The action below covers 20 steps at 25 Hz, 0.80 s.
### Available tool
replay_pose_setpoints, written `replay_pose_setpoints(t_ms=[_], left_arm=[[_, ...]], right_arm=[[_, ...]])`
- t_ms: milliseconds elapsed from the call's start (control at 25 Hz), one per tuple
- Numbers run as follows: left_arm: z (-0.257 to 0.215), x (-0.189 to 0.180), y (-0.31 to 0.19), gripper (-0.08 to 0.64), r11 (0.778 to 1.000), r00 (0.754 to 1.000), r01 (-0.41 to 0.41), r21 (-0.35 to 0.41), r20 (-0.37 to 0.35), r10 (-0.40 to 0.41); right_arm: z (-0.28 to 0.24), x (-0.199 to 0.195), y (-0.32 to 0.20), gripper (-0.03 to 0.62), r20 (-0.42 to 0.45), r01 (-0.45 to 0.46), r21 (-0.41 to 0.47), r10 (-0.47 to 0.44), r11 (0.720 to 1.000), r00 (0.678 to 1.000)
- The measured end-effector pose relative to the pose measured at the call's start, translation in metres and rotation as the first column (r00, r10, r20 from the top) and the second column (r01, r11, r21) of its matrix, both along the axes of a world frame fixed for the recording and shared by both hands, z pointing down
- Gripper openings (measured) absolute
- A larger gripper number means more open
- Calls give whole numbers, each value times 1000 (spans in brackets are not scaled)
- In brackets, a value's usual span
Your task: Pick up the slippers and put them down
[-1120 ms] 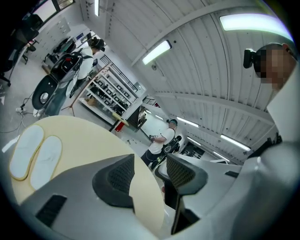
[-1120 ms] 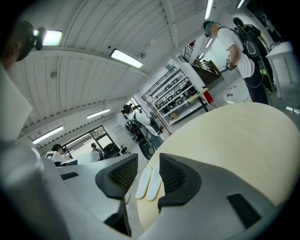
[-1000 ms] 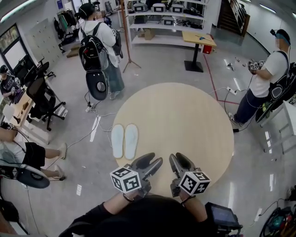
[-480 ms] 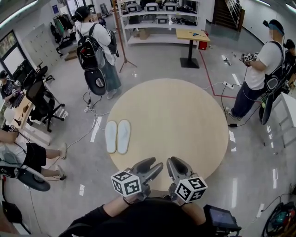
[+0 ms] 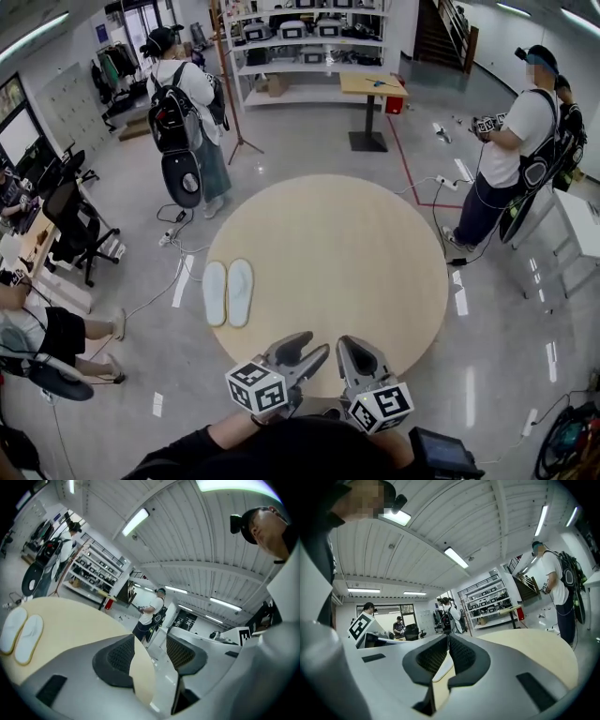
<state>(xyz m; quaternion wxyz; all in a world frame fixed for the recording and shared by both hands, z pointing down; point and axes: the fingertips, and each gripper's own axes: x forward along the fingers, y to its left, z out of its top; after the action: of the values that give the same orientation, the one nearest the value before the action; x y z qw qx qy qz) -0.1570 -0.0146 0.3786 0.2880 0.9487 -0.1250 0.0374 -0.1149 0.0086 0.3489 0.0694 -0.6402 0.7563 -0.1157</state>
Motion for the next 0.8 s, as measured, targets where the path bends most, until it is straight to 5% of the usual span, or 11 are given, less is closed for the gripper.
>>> replay_pose_setpoints(t_ms=[160, 800], left_arm=[[-21, -8, -1, 227, 993, 999, -32, 110, -33, 36], [-42, -67, -50, 227, 983, 993, -45, 180, -101, 64]], right_arm=[[-3, -10, -6, 25, -32, -18, 10, 19, 1000, 999], [-19, -71, -58, 17, -97, -14, 50, 19, 999, 995]])
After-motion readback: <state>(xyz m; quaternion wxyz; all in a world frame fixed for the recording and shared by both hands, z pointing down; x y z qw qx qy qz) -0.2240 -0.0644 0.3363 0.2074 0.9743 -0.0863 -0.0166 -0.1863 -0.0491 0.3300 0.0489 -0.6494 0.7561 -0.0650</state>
